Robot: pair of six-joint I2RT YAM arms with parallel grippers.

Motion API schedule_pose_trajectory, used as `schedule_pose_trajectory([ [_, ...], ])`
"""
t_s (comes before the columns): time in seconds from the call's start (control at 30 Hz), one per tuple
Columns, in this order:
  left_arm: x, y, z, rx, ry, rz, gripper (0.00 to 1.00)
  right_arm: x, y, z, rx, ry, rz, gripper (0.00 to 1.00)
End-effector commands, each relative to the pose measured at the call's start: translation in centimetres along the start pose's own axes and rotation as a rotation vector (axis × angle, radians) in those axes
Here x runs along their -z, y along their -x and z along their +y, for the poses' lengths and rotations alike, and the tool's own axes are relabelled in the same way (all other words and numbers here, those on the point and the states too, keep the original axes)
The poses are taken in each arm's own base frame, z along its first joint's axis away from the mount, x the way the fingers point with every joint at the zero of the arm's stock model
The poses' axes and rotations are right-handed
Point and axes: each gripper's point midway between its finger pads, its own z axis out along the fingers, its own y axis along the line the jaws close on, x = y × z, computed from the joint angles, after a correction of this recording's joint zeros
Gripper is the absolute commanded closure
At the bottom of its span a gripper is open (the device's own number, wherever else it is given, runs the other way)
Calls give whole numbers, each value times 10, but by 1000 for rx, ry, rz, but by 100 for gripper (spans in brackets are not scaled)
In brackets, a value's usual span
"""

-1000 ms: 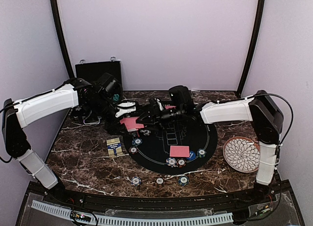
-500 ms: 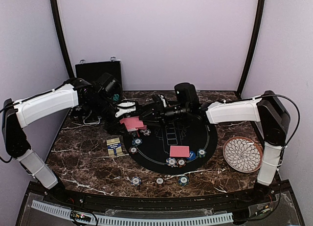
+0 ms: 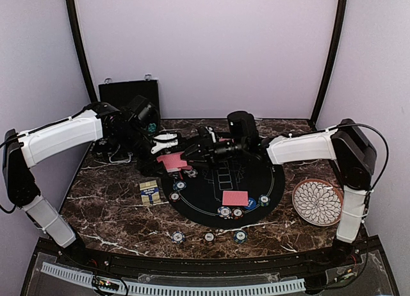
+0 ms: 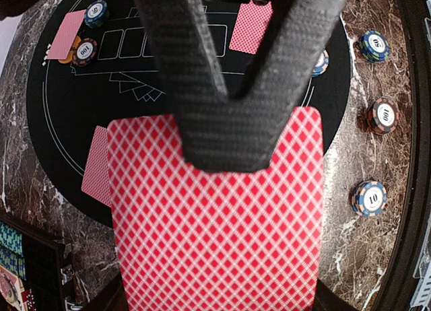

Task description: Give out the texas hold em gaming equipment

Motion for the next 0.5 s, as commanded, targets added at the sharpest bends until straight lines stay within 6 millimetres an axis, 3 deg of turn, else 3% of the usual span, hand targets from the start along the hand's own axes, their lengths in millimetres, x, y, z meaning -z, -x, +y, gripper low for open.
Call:
schedule_pose_trajectory([
  [0.0,16,10,1,-10,19,-46,100,-9,-8,-3,-5,31,35,79],
  [0.23,15,9,0,-11,19,-43,100,-7,-8,3,-7,56,31,93],
  [0.37,15,8,0,-11,20,-42,100,3,0,13,6,66,2,100],
  [0.47,15,8,0,-10,19,-41,100,15,6,19,18,70,-23,100],
])
